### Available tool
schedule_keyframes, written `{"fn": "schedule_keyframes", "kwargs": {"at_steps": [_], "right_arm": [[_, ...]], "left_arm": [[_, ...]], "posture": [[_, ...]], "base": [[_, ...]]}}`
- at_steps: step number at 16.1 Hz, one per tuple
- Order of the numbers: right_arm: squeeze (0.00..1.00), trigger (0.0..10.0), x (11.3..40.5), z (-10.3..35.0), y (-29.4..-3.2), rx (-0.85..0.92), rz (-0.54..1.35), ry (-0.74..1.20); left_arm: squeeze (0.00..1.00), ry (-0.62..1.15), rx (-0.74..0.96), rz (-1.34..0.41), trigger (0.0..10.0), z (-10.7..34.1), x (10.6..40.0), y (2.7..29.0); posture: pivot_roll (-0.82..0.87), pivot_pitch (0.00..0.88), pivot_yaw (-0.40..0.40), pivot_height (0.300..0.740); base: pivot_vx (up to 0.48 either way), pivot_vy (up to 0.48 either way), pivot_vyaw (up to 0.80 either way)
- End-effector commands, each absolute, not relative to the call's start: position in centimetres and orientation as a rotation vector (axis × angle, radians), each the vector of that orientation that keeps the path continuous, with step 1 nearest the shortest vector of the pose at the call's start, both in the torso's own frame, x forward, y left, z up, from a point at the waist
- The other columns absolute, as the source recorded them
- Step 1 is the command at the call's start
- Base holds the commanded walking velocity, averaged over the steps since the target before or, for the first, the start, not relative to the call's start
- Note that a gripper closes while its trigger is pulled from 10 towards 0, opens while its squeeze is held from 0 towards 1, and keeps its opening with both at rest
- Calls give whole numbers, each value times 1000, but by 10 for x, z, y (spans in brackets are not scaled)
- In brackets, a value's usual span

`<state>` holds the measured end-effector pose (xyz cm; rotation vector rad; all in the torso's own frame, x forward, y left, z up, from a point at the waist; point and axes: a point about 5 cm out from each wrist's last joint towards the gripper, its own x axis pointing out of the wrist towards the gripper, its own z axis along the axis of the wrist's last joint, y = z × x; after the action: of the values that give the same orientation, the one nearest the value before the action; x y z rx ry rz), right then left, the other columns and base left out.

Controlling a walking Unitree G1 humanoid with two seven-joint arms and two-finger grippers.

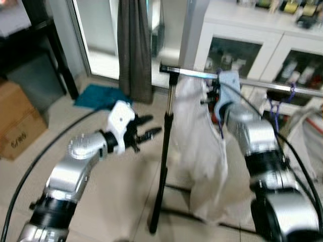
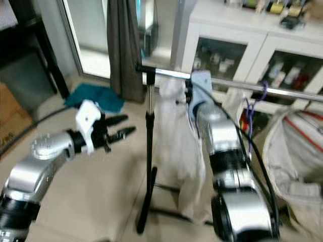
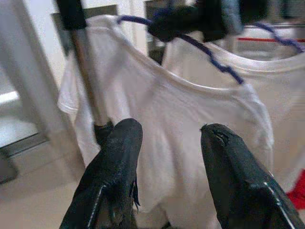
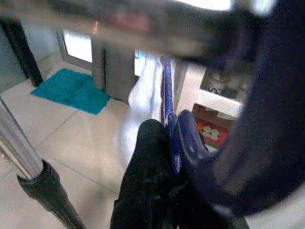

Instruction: Hang hanger

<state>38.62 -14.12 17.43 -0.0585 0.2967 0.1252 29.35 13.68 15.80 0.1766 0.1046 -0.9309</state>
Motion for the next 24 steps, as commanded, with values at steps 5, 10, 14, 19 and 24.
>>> {"fn": "schedule_keyframes", "kwargs": {"at_steps": [5, 10, 14, 19, 24], "right_arm": [[0, 10000, 410, 187, -149, -23, 52, 319], [0, 10000, 406, 167, -142, -73, 122, 479], [0, 10000, 402, 153, -139, -95, 170, 562], [0, 10000, 406, 164, -137, -103, 169, 521], [0, 10000, 404, 159, -133, -153, 186, 565]], "left_arm": [[0, 68, 195, -1016, 10000, 176, 294, 130], [0, 80, 200, -1032, 10000, 175, 291, 129], [0, 92, 205, -1042, 10000, 174, 291, 129], [0, 92, 218, -1040, 10000, 177, 293, 130], [0, 101, 223, -1064, 10000, 177, 291, 128]], "posture": [[-67, 0, -52, 740], [-66, 0, -62, 740], [-66, 0, -56, 740], [-66, 0, -57, 740], [-74, 0, -61, 740]], "base": [[0, 0, 0], [0, 0, 0], [0, 0, 0], [0, 0, 0], [0, 0, 0]]}}
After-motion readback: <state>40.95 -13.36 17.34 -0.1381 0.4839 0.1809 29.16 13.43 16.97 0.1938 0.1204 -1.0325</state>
